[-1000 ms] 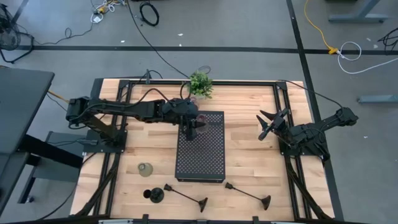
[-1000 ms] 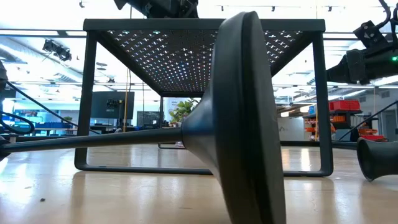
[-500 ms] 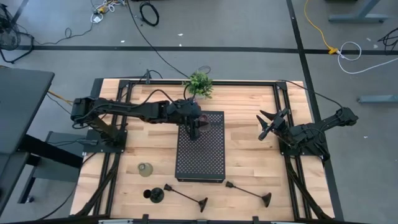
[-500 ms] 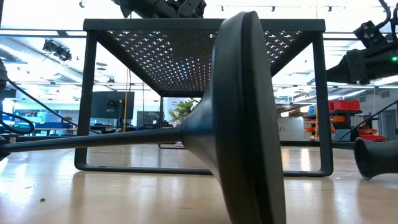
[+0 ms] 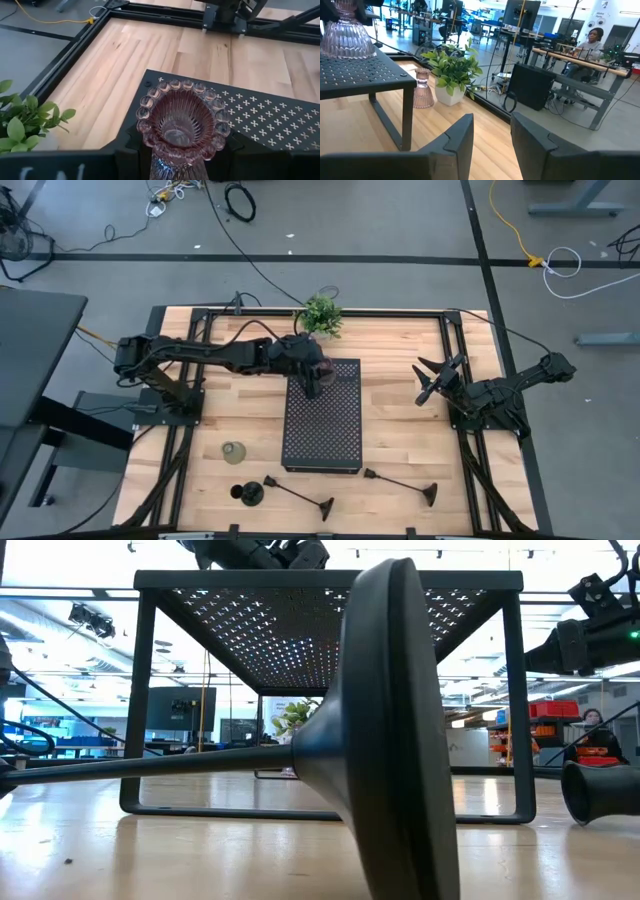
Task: Pick & Place candle stick holders
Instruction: Put the left purple glass candle holder on the shelf
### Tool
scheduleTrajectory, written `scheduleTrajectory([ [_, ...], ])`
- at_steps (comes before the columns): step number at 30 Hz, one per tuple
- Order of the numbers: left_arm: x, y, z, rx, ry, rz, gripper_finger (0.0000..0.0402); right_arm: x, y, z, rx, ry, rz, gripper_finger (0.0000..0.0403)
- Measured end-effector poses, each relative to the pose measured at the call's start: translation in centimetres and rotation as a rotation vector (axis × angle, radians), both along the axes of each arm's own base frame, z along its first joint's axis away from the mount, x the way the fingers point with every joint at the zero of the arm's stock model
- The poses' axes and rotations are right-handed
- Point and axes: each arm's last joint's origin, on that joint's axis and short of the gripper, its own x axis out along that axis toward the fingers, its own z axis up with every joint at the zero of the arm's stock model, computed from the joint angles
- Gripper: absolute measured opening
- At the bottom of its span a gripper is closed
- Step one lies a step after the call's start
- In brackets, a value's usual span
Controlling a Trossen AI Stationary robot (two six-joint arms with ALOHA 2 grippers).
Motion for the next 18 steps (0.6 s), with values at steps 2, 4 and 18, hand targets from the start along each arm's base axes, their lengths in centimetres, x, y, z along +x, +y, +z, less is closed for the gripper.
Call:
scheduleTrajectory([
  [2,0.0,-0.1,0.0,-0.012,-0.003,-0.006,0.0128,0.0,0.0,0.0,0.0,0.0,0.0,0.013],
  [4,0.0,-0.1,0.0,-0.015,-0.004,-0.006,0.0128,0.0,0.0,0.0,0.0,0.0,0.0,0.013],
  [18,0.7,0.0,-1.0,-0.019,0.015,0.005,0.0128,0.0,0.0,0.0,0.0,0.001,0.0,0.013],
])
